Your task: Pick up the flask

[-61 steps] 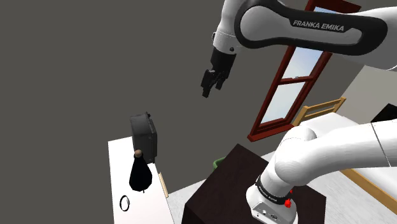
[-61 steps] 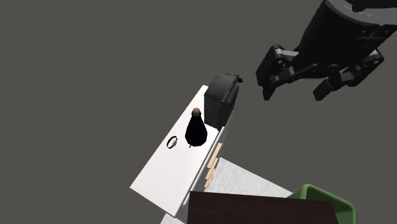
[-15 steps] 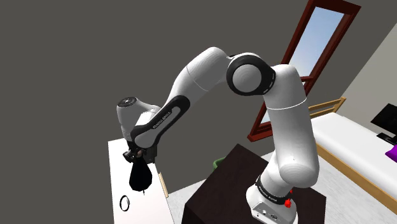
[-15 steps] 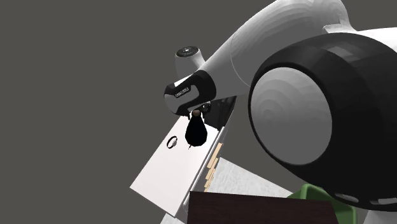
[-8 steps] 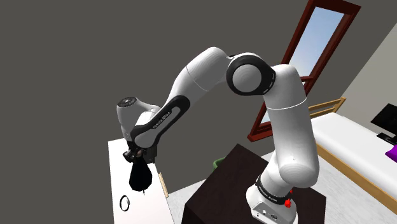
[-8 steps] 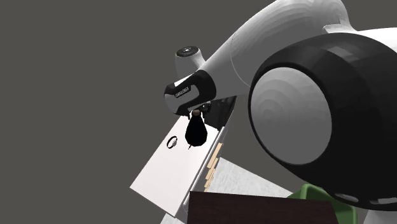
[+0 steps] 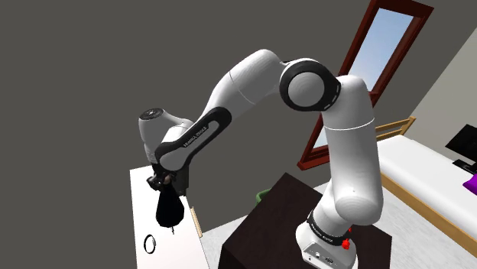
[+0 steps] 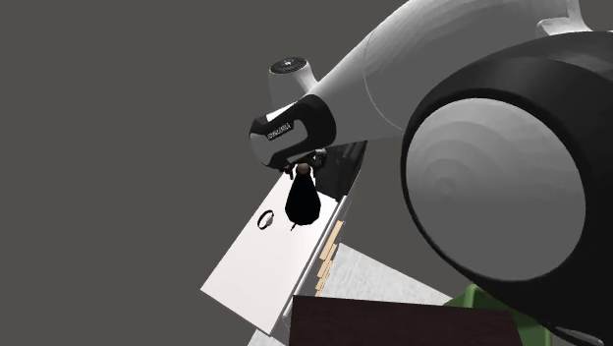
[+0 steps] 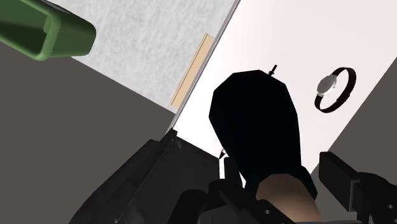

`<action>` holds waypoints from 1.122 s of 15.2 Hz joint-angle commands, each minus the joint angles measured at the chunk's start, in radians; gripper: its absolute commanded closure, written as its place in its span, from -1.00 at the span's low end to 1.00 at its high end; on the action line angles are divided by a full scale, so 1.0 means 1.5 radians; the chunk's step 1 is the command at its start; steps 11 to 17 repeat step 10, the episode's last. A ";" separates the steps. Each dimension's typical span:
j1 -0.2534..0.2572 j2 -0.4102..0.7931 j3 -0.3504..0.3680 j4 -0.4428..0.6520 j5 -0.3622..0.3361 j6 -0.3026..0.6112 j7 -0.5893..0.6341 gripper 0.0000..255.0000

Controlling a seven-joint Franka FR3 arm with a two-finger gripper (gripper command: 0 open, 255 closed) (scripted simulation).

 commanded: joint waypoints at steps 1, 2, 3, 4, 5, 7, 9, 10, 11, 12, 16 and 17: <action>-0.003 -0.014 0.004 -0.002 0.006 -0.011 -0.003 1.00; -0.004 -0.021 0.006 -0.002 0.009 -0.017 -0.006 1.00; -0.005 -0.027 0.008 -0.002 0.012 -0.023 -0.008 1.00; -0.007 -0.034 0.010 -0.002 0.014 -0.030 -0.010 1.00; -0.008 -0.040 0.012 -0.001 0.017 -0.036 -0.012 1.00; -0.010 -0.052 0.015 0.000 0.023 -0.049 -0.016 1.00; -0.012 -0.059 0.017 0.001 0.027 -0.056 -0.019 1.00; -0.012 -0.059 0.017 0.001 0.027 -0.056 -0.019 1.00; -0.012 -0.059 0.017 0.001 0.027 -0.056 -0.019 1.00; -0.012 -0.059 0.017 0.001 0.027 -0.056 -0.019 1.00; -0.012 -0.059 0.017 0.001 0.027 -0.056 -0.019 1.00; -0.012 -0.059 0.017 0.001 0.027 -0.056 -0.019 1.00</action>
